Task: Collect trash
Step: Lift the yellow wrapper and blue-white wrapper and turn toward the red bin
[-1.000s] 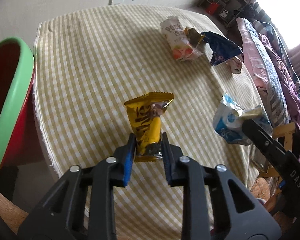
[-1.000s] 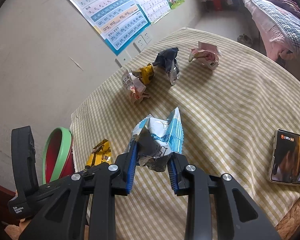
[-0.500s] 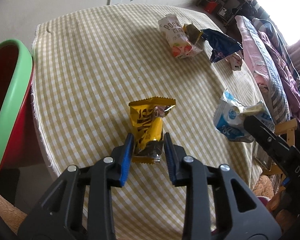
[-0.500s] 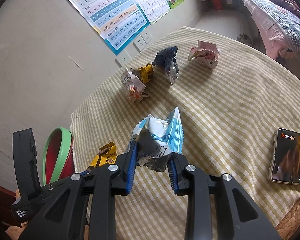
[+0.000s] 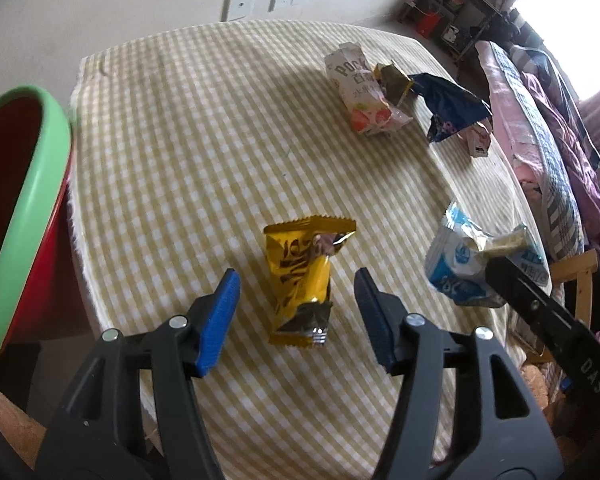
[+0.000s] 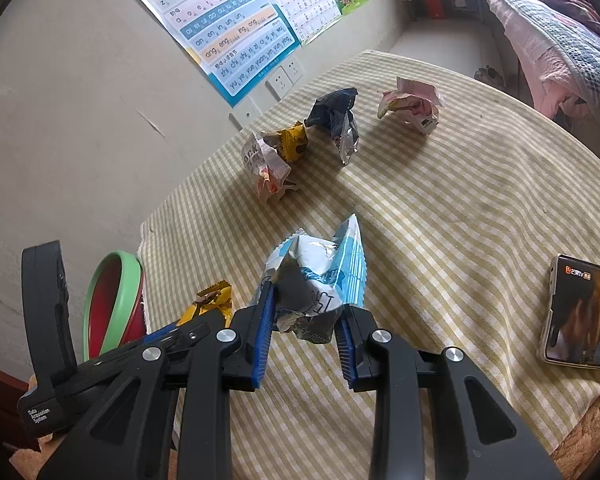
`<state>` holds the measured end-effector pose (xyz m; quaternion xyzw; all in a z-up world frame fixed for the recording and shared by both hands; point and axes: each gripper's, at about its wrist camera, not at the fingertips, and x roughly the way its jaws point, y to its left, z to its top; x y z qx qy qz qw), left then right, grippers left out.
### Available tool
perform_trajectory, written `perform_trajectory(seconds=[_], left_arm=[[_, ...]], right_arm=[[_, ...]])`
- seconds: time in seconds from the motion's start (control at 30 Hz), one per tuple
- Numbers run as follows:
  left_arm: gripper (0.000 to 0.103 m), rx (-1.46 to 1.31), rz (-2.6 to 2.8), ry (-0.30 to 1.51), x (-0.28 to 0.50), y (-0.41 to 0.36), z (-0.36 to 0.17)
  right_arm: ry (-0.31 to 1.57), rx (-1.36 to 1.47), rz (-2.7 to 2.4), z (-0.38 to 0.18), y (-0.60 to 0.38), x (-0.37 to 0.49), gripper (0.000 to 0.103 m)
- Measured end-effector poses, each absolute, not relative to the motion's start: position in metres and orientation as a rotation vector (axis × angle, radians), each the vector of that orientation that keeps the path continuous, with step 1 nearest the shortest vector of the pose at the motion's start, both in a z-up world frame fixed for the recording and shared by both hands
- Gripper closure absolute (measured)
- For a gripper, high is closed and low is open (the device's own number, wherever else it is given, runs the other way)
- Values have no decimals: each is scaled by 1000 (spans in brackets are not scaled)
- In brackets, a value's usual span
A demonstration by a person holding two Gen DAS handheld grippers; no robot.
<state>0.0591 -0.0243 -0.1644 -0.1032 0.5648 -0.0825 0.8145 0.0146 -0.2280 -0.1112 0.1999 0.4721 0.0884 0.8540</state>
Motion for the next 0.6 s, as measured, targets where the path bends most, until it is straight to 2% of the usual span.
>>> perform_trajectory(seconds=[0.03, 0.1, 0.2, 0.6], left_arm=[[51, -215, -185, 1212, 60, -26, -166], [72, -206, -195, 1230, 60, -28, -169], [82, -218, -198, 1239, 59, -25, -172], [83, -220, -191, 1140, 45, -9, -144]], right_arm=[[993, 419, 186, -111, -228, 15, 74], [995, 419, 185, -112, -228, 15, 74], [995, 418, 186, -112, -228, 15, 74], [993, 370, 198, -107, -218, 13, 74]])
